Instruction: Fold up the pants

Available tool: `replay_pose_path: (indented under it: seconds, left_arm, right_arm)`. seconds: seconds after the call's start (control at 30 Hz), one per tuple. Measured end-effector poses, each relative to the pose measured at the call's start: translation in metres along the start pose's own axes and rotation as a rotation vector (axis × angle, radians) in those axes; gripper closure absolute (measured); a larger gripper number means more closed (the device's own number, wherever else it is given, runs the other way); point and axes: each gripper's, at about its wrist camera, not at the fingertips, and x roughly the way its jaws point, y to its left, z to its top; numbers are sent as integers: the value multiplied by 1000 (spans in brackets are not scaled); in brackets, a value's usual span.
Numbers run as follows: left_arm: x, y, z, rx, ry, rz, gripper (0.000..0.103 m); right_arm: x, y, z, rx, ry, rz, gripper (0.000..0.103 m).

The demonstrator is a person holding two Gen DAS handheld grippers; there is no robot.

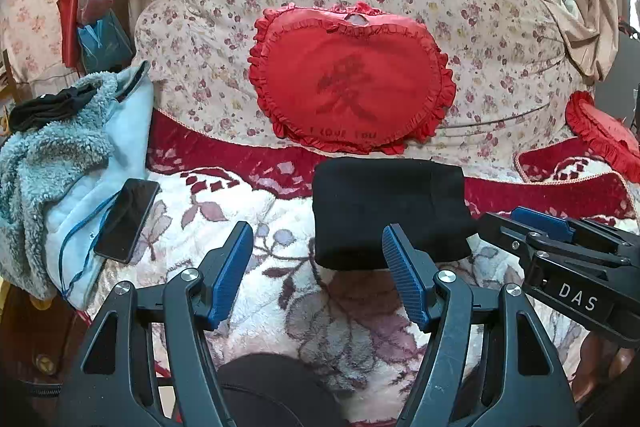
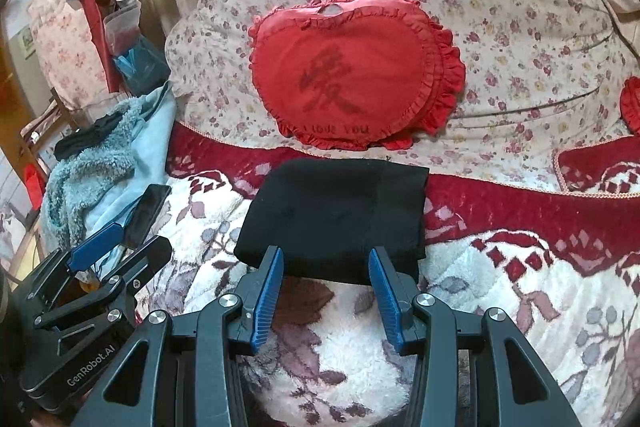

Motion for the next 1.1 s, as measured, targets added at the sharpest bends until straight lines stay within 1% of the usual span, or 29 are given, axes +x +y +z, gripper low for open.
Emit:
replay_pose_path:
  seconds: [0.5, 1.1]
  left_arm:
    - [4, 0, -2, -1, 8, 1, 36]
    - [18, 8, -6, -9, 36, -11, 36]
  right_arm:
    - [5, -1, -1, -3, 16, 5, 60]
    - [18, -1, -3, -7, 45, 11, 60]
